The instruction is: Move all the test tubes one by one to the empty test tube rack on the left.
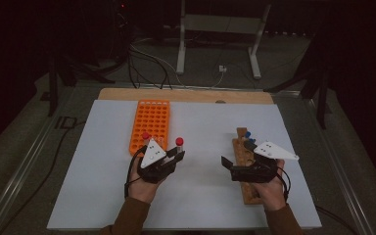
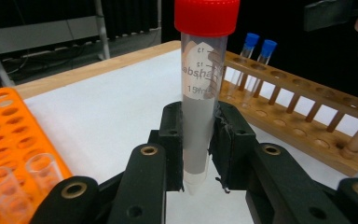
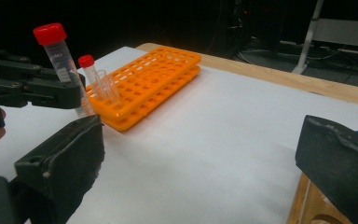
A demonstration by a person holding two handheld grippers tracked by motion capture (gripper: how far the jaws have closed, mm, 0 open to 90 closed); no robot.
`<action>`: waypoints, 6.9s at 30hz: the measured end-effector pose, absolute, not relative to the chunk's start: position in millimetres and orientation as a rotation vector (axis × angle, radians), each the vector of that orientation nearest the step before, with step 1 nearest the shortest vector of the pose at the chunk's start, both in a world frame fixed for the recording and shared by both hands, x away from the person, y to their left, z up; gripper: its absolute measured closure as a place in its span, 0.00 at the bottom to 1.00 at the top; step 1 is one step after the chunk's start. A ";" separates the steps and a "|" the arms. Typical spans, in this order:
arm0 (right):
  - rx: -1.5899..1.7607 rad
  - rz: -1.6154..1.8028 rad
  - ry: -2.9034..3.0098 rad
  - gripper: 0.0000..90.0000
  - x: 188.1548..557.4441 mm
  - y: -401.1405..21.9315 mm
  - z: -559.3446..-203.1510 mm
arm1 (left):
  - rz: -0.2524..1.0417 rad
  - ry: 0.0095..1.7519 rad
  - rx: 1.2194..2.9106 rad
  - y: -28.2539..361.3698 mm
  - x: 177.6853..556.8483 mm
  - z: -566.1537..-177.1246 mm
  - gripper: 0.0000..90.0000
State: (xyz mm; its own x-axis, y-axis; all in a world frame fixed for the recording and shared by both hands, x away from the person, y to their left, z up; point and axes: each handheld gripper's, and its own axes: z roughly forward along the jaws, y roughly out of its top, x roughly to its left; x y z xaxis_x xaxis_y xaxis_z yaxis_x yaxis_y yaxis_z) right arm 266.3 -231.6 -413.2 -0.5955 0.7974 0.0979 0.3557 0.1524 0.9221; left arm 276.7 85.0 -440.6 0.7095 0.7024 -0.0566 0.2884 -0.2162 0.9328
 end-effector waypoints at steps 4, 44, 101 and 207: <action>1.099 1.430 2.021 0.02 266.9 -233.0 -413.5 | 0.476 0.787 1.798 89.2 277.6 -440.3 0.84; 1.148 1.436 1.963 0.02 269.1 -252.8 -409.8 | 0.589 0.892 1.756 132.2 286.4 -438.8 0.84; 1.151 1.440 1.958 0.02 268.9 -254.4 -410.1 | 0.736 1.123 1.718 174.9 313.1 -468.4 0.84; 1.205 1.183 1.887 0.85 301.7 -284.9 -414.4 | 0.607 1.051 1.613 151.1 296.6 -435.4 0.09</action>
State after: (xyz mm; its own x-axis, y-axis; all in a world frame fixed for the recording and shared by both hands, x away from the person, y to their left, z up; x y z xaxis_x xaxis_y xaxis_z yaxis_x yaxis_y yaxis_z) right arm 301.7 -284.9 -414.4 -0.4079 0.9128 -0.0218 0.3781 0.1906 0.9059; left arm 296.6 151.1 -435.4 0.4821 0.8671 -0.1250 0.3252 -0.0447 0.9446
